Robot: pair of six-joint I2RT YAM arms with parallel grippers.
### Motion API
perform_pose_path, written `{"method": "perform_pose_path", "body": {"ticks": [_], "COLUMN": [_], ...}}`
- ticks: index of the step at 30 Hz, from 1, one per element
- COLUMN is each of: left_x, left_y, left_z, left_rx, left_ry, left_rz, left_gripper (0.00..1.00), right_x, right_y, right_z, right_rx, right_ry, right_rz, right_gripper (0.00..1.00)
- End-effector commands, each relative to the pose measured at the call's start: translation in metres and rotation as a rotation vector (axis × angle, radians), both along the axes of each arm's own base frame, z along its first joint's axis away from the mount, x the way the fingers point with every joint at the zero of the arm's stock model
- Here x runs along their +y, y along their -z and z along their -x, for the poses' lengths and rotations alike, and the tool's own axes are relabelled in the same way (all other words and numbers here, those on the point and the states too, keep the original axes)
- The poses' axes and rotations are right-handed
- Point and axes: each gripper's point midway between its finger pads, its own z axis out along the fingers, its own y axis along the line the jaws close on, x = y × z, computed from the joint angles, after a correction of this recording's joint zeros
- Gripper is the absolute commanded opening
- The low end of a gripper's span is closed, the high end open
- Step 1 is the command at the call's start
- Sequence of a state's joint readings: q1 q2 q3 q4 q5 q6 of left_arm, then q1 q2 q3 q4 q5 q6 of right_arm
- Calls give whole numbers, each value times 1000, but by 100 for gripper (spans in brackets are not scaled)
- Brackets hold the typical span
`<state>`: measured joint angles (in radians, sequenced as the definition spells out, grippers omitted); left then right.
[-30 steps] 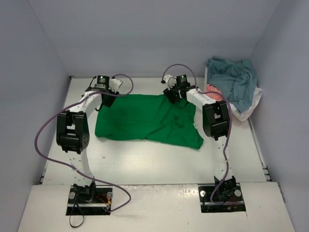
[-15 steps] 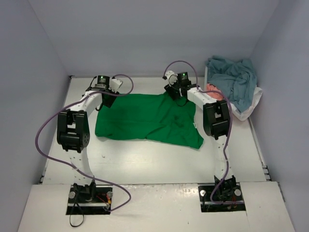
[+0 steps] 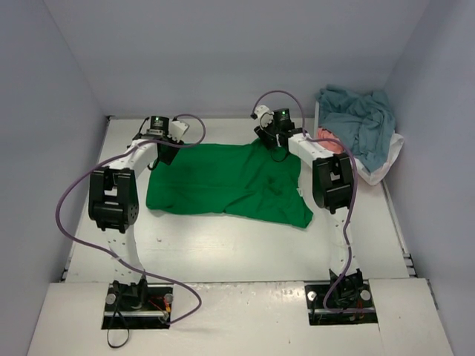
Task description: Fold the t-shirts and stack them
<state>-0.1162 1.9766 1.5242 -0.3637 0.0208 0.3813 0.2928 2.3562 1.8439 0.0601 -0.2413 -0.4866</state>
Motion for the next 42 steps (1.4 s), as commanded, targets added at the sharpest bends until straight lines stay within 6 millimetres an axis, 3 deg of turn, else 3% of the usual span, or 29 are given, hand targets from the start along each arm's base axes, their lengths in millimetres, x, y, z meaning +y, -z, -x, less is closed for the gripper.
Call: {"method": "perform_pose_path", "body": {"ticks": [1,8,12,21,24,25,26,28,29,30,31,33,42], "left_x": [5,8,22,26,13,7,-3,-5,-12,-14,-12,-13,5], "left_y": [-27,-23,-25,-38,-36,-24,-33,-17,-16,-26,-11,-16,6], "left_z": [-21,-25,-34,-78,-91,-90,-97,-93,-93,-99,-94,-97,-105], "left_rx": [-99,-97,-130,-313,-298,-256,-262,-181,-162,-172,-112,-94,-15], "left_ry": [-25,-30,-63,-115,-59,-35,11,30,62,73,66,84,71], "left_rz": [7,5,-17,-5,39,58,101,126,165,179,192,229,218], "left_gripper": [42,42,42,42,42,42,42,42,42,42,42,42,42], "right_x": [6,9,8,5,4,3,3,2,2,1,1,3,6], "right_y": [-41,-29,-27,-12,-11,-11,-10,-12,-11,-11,-12,-11,-12], "right_z": [-27,-29,-26,-9,-5,-5,-3,-2,-2,-1,0,2,5], "right_rx": [-118,-96,-86,-34,-29,-31,-27,-31,-28,-27,-28,-22,-22], "right_ry": [1,-14,-21,-40,-43,-41,-41,-42,-41,-41,-43,-49,-59], "right_rz": [-62,-73,-65,-41,-30,-22,-19,-16,-16,-17,-19,-22,-20], "right_gripper": [34,17,0,0,0,0,0,0,0,0,0,0,0]}}
